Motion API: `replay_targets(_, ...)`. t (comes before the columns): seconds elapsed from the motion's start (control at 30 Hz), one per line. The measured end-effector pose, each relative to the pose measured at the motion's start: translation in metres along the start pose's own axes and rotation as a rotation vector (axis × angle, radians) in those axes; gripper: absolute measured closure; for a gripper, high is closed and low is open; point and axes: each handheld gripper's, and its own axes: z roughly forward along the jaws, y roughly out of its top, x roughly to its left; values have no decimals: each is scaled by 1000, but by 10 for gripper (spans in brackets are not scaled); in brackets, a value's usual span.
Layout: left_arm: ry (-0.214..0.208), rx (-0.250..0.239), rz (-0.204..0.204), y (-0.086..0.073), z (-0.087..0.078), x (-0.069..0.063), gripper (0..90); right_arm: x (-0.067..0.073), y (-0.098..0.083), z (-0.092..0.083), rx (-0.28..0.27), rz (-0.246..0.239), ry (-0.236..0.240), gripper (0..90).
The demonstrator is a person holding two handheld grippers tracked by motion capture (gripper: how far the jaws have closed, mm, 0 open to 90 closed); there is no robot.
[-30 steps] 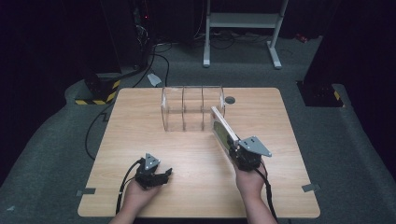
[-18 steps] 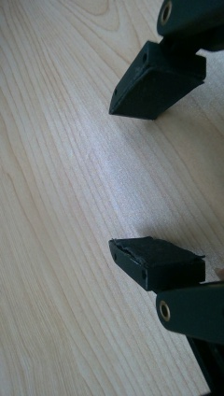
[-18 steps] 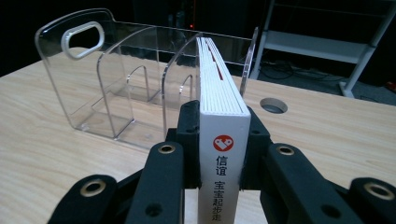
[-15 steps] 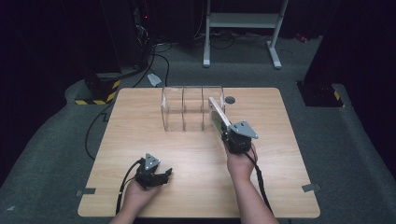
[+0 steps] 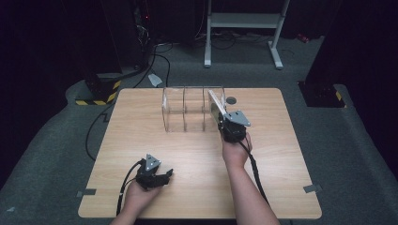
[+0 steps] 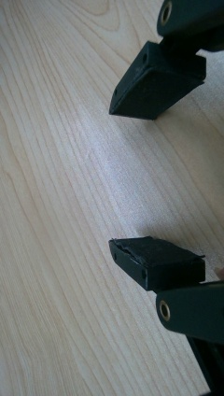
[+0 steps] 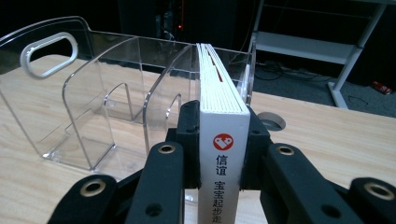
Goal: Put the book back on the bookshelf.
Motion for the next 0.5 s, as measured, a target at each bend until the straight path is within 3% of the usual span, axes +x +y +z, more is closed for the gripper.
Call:
replay_targets(0.3, 0, -1, -1, 0, 0, 0, 297, 6, 4, 15, 1, -16, -17, 751)
replay_targets(0.5, 0, -1, -1, 0, 0, 0, 297, 6, 3, 22, 18, -3, -26, 750)
